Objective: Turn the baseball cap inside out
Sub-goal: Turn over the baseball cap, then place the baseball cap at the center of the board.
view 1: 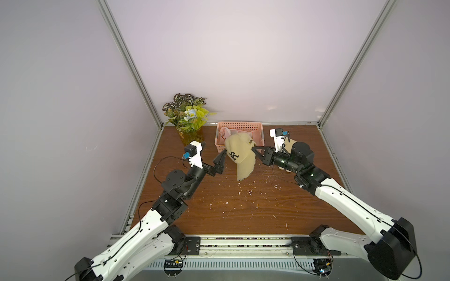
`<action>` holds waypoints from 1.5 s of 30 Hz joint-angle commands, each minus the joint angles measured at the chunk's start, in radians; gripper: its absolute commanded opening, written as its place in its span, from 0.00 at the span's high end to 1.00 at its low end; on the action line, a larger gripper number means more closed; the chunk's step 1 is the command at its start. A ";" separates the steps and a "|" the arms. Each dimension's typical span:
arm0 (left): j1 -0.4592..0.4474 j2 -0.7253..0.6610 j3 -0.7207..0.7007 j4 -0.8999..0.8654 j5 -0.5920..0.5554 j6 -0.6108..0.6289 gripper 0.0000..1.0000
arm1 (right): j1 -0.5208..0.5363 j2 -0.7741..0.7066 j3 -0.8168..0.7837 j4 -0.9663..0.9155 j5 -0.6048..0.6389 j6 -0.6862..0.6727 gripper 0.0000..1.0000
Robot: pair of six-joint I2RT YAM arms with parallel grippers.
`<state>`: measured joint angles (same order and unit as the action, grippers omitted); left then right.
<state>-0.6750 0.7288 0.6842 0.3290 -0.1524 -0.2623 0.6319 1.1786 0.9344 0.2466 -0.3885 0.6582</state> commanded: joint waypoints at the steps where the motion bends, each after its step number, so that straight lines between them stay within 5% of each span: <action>1: -0.009 -0.036 0.031 -0.191 -0.095 -0.142 0.01 | 0.075 0.019 -0.013 0.108 0.056 -0.074 1.00; 14: -0.009 -0.172 -0.001 -0.316 -0.114 -0.230 0.01 | 0.321 0.209 -0.035 0.294 0.182 -0.135 1.00; 35: -0.009 -0.101 -0.037 -0.266 -0.030 -0.273 0.02 | 0.352 0.251 -0.407 0.511 0.510 -0.090 1.00; 45: -0.009 -0.074 -0.040 -0.249 -0.017 -0.281 0.02 | 0.374 0.349 -0.398 0.514 0.528 -0.078 1.00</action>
<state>-0.6750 0.6537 0.6533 0.0517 -0.1844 -0.5297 0.9859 1.4910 0.5236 0.8055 0.1181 0.5949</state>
